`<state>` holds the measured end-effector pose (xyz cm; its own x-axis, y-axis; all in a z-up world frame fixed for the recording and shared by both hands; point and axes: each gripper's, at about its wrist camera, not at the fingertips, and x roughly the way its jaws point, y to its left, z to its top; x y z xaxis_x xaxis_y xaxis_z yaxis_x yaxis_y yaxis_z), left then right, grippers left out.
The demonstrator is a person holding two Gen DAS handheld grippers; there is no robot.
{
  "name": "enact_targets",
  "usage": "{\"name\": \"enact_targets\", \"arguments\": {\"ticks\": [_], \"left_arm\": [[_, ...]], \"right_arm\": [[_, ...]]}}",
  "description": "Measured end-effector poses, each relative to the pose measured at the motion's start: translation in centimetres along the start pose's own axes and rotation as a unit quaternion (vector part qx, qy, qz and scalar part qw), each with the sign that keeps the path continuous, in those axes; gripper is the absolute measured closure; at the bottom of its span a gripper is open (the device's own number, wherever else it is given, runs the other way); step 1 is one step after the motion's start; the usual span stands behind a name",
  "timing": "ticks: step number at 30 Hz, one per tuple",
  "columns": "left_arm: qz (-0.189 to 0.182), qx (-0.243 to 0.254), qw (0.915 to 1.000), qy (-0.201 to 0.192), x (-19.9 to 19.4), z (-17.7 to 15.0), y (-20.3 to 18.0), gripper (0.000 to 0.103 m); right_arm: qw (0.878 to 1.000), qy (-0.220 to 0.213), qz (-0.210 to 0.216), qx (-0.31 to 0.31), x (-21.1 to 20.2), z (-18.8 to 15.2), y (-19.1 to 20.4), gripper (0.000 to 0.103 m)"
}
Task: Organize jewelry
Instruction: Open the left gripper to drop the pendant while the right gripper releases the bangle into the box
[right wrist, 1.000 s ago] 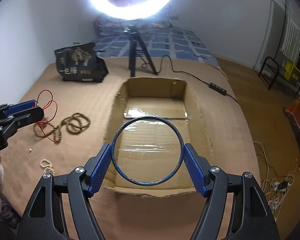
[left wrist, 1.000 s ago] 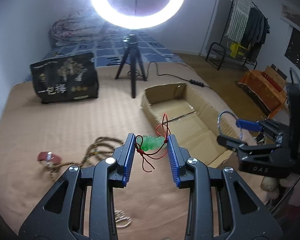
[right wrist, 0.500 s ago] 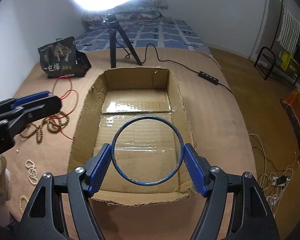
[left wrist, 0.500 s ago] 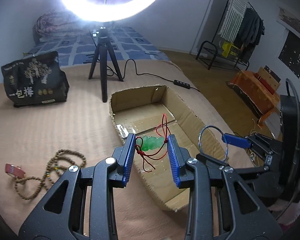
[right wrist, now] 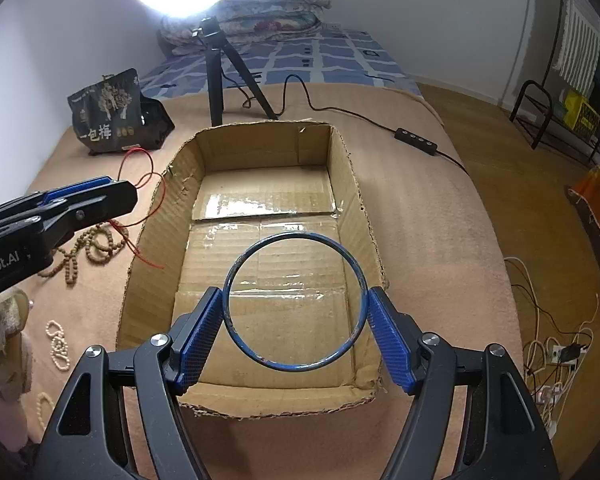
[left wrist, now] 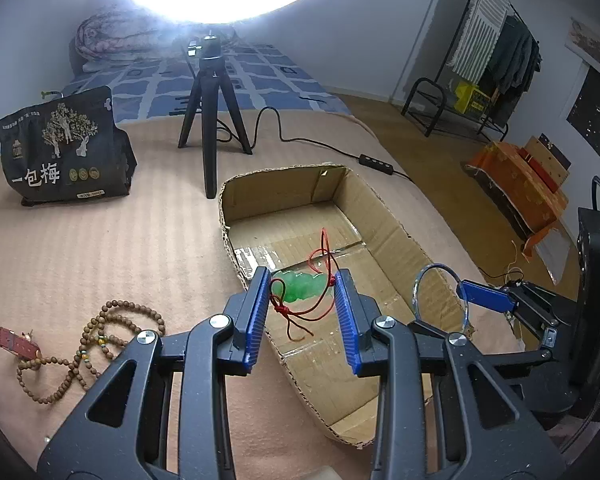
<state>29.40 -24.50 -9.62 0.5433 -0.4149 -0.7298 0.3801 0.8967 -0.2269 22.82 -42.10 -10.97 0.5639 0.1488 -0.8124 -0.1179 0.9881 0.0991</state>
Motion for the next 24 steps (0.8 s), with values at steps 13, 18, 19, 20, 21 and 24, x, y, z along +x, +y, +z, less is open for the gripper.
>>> {"name": "enact_targets", "arguments": {"ticks": [13,18,19,20,21,24], "left_arm": [[0.005,-0.004,1.0,-0.006,-0.5,0.2,0.1,0.056],[0.009,-0.003,0.9999,-0.006,-1.0,0.2,0.2,0.056],[0.01,-0.003,0.9999,-0.007,-1.1,0.2,0.3,0.056],[0.01,-0.004,0.9999,-0.007,-1.3,0.2,0.3,0.056],[0.011,-0.004,0.9999,-0.009,-1.5,0.2,0.4,0.056],[0.015,0.0,0.9998,-0.012,-2.1,0.2,0.5,0.056]], "right_arm": [[1.0,-0.004,-0.008,-0.016,-0.4,-0.1,0.5,0.029],[1.0,-0.002,-0.008,-0.018,-0.3,-0.3,0.5,0.027],[1.0,-0.002,-0.01,-0.019,-0.3,-0.3,0.5,0.027],[1.0,-0.003,-0.012,-0.02,-0.3,-0.4,0.6,0.027],[1.0,-0.004,-0.013,-0.021,-0.4,-0.3,0.6,0.027],[1.0,-0.008,-0.013,-0.022,-0.7,-0.3,0.8,0.027]]}}
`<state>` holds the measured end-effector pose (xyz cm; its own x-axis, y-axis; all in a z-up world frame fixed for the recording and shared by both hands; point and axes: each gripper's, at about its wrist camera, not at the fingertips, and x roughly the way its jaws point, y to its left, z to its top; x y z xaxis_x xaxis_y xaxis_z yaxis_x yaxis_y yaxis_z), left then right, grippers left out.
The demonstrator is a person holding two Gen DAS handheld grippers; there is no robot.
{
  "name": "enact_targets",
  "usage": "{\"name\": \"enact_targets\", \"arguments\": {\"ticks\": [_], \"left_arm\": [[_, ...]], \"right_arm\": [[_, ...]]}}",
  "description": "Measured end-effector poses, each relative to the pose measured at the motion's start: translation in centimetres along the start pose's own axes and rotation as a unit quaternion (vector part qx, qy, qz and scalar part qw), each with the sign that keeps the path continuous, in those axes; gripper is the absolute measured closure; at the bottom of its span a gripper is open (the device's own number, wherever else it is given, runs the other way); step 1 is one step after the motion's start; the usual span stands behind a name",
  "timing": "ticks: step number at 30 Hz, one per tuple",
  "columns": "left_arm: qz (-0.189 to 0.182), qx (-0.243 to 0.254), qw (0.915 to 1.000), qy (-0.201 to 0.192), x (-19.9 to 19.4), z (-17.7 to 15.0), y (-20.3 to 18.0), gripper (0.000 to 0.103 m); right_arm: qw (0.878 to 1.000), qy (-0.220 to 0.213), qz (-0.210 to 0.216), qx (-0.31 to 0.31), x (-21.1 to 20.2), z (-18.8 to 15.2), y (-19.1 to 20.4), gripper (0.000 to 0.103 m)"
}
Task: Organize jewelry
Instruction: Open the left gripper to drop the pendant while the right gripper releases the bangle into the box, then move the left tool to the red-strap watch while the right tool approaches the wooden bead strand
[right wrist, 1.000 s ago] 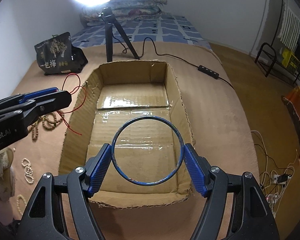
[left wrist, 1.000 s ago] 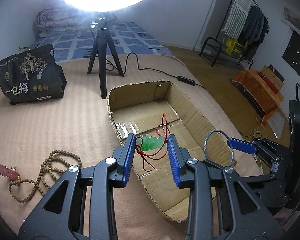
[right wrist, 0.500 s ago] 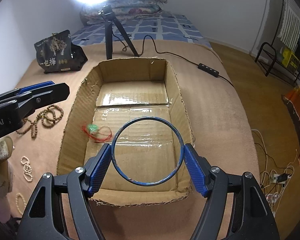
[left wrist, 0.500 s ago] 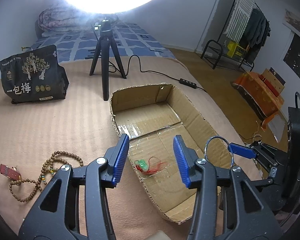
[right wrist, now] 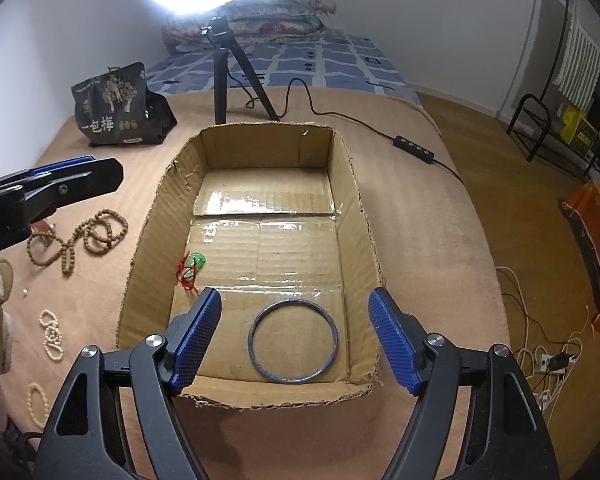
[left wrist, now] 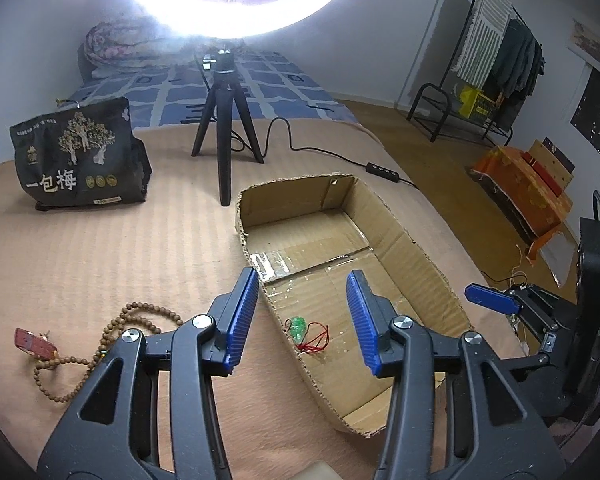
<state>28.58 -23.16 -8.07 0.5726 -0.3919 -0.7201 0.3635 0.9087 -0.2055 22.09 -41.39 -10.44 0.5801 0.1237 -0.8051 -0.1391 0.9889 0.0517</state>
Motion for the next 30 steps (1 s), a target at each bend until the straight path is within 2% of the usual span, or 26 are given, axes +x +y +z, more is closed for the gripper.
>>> {"name": "enact_targets", "arguments": {"ticks": [10,19,22,28,29,30], "left_arm": [[0.019,0.001,0.9997,-0.017,-3.5,-0.2,1.8,0.056],[0.054,-0.006,0.998,-0.033,-7.1,-0.8,6.2,0.056],[0.07,-0.017,0.9967,-0.037,-8.2,-1.1,8.4,0.046],[0.103,-0.047,0.993,-0.034,-10.2,-2.0,13.3,0.045],[0.108,-0.052,0.9923,-0.032,-10.4,-2.2,14.2,0.044],[0.112,-0.056,0.9917,-0.029,-10.6,-2.4,15.0,0.038]], "right_arm": [[1.0,-0.023,0.001,-0.012,-1.8,0.4,2.1,0.027],[0.999,-0.043,0.02,-0.027,-3.1,1.5,6.1,0.027],[0.998,-0.048,0.027,-0.036,-3.2,2.0,7.9,0.027],[0.996,-0.048,0.042,-0.067,-3.2,2.7,11.8,0.027],[0.995,-0.048,0.044,-0.072,-3.1,2.7,12.3,0.027],[0.995,-0.047,0.048,-0.076,-2.9,2.7,13.0,0.027]]}}
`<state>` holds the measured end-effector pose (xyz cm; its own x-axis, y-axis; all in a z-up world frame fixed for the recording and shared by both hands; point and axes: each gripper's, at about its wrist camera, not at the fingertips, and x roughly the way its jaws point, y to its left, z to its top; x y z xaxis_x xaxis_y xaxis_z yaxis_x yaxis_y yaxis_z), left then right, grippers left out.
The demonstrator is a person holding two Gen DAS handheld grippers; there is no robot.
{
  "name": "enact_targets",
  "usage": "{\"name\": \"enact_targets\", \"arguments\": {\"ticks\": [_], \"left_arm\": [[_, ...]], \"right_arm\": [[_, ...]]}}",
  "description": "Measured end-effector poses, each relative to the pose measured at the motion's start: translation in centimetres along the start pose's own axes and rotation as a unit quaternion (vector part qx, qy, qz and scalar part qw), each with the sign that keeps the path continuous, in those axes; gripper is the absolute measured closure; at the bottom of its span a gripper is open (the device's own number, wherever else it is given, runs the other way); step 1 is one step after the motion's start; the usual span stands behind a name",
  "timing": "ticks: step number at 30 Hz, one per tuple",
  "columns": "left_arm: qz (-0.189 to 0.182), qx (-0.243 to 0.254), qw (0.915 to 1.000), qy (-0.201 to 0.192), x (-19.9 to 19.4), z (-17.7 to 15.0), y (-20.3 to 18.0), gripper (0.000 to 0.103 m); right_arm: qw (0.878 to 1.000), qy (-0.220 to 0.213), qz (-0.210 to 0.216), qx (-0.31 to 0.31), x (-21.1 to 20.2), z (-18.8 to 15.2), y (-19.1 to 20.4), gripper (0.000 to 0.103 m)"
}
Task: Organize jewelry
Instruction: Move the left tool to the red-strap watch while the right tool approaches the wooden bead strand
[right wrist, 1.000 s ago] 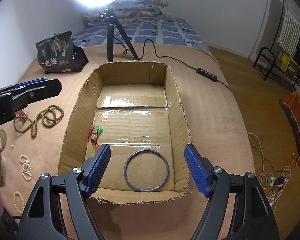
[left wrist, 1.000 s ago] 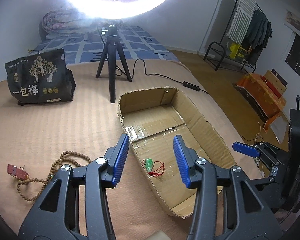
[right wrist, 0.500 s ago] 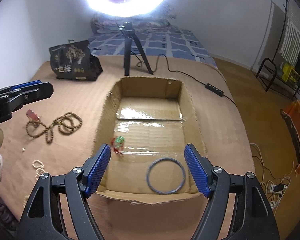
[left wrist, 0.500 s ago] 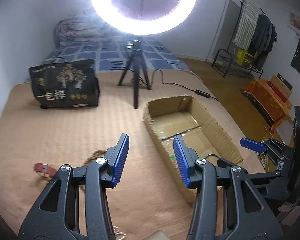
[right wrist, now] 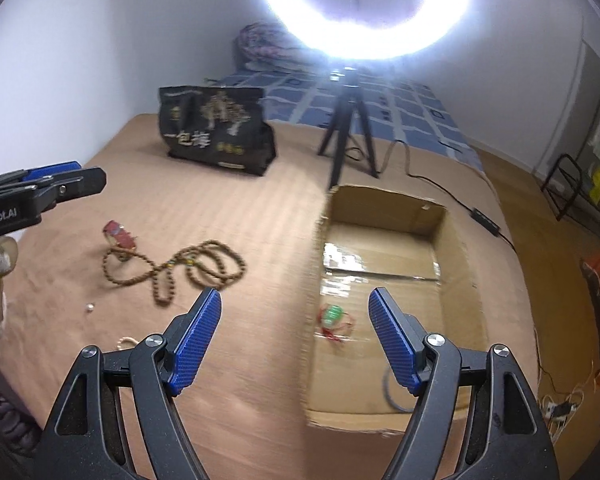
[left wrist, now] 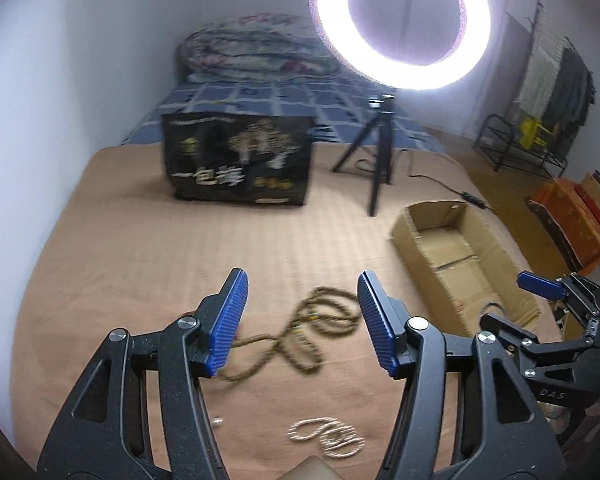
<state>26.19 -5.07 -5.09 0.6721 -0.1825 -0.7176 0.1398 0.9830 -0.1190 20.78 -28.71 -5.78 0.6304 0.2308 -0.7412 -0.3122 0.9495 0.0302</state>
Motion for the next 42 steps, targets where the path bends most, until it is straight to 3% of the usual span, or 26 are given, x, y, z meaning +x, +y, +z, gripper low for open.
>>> {"name": "enact_targets", "arguments": {"ticks": [2,7,15,25,31,42], "left_arm": [[0.007,-0.007,0.9999,0.006,0.0,-0.2,1.4,0.029],[0.02,-0.042,0.9985,0.028,0.6,-0.7,5.1,0.021],[0.031,-0.085,0.9927,0.08,3.7,-1.4,9.0,0.021],[0.025,-0.068,0.9893,0.126,7.7,-2.7,8.5,0.021],[0.034,-0.065,0.9871,0.142,9.7,-3.0,8.4,0.021],[0.045,-0.067,0.9852,0.151,11.8,-3.5,9.0,0.021]], "right_arm": [[1.0,0.004,0.008,-0.002,0.5,0.2,0.8,0.027],[0.999,0.016,0.026,-0.009,2.4,0.8,3.0,0.027],[0.996,0.055,0.07,-0.024,6.1,1.6,6.5,0.026],[0.99,0.093,0.086,-0.063,10.6,2.1,9.5,0.026],[0.986,0.122,0.098,-0.049,13.7,2.4,9.6,0.026],[0.983,0.16,0.067,-0.065,17.3,2.0,10.6,0.022]]}}
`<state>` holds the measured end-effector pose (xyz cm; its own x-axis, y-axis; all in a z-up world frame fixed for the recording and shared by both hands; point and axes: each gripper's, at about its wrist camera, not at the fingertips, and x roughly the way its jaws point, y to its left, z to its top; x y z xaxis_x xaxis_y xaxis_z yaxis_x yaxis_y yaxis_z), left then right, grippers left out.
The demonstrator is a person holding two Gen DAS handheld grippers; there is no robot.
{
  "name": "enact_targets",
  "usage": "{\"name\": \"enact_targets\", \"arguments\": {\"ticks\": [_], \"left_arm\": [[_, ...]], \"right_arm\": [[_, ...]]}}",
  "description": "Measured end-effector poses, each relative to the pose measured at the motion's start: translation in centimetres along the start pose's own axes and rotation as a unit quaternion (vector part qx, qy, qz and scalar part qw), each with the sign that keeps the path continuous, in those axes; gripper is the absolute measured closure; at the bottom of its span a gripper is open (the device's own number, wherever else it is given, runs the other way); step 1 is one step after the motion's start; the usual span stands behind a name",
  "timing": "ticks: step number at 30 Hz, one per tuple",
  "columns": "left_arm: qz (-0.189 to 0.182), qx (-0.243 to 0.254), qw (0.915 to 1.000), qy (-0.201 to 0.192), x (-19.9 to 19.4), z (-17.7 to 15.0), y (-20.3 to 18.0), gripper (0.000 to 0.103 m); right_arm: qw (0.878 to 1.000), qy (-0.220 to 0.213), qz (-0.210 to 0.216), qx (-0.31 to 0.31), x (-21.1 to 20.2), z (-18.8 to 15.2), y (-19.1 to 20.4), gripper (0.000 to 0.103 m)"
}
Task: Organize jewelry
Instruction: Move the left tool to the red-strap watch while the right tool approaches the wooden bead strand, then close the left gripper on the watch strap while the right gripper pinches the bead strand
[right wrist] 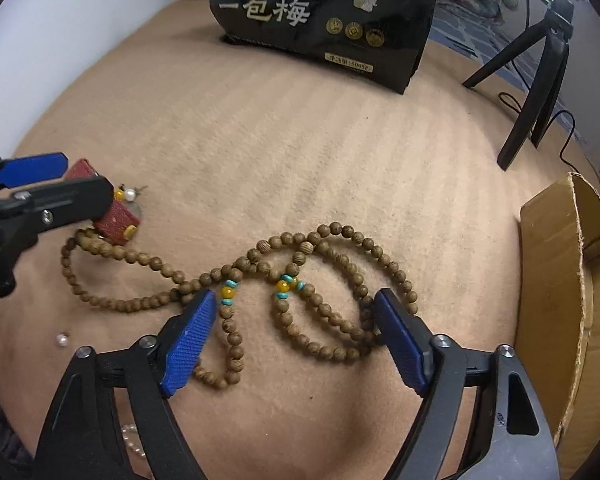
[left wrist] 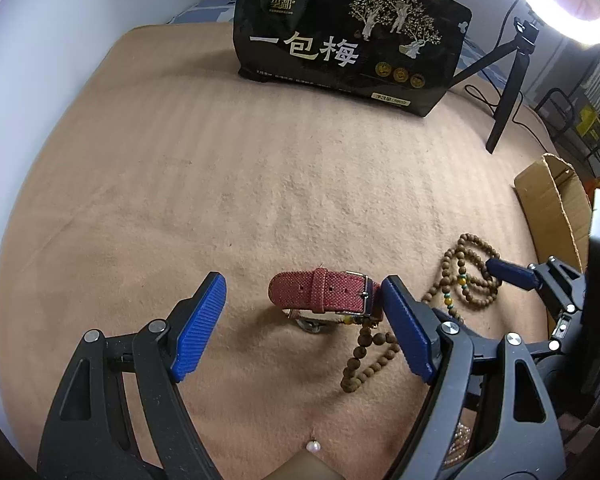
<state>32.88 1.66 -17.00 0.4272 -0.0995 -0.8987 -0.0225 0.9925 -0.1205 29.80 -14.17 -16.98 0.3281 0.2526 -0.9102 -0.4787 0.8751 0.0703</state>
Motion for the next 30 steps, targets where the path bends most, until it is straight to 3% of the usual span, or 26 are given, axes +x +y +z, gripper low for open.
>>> {"name": "enact_targets", "arguments": {"ticks": [8,14,23,26,30], "left_arm": [[-0.02,0.01,0.9997,0.01,0.8,-0.3,-0.9,0.021],[-0.007,0.036,0.9993,0.002,0.2,-0.7,-1.9,0.021],[-0.002,0.02,0.9998,0.008,0.5,-0.5,-1.0,0.022],[-0.015,0.018,0.9996,0.019,0.9,-0.6,-0.9,0.038],[-0.015,0.023,0.9995,0.018,0.7,-0.6,-1.2,0.042]], "right_arm": [[1.0,-0.002,0.009,-0.001,0.0,-0.2,-0.1,0.022],[1.0,0.001,0.009,-0.004,0.0,-0.1,-0.1,0.022],[1.0,0.001,0.008,-0.004,0.0,-0.2,-0.1,0.022],[1.0,-0.001,0.004,-0.007,0.0,-0.1,0.1,0.022],[1.0,-0.004,0.006,-0.004,-0.2,-0.3,0.2,0.025]]}}
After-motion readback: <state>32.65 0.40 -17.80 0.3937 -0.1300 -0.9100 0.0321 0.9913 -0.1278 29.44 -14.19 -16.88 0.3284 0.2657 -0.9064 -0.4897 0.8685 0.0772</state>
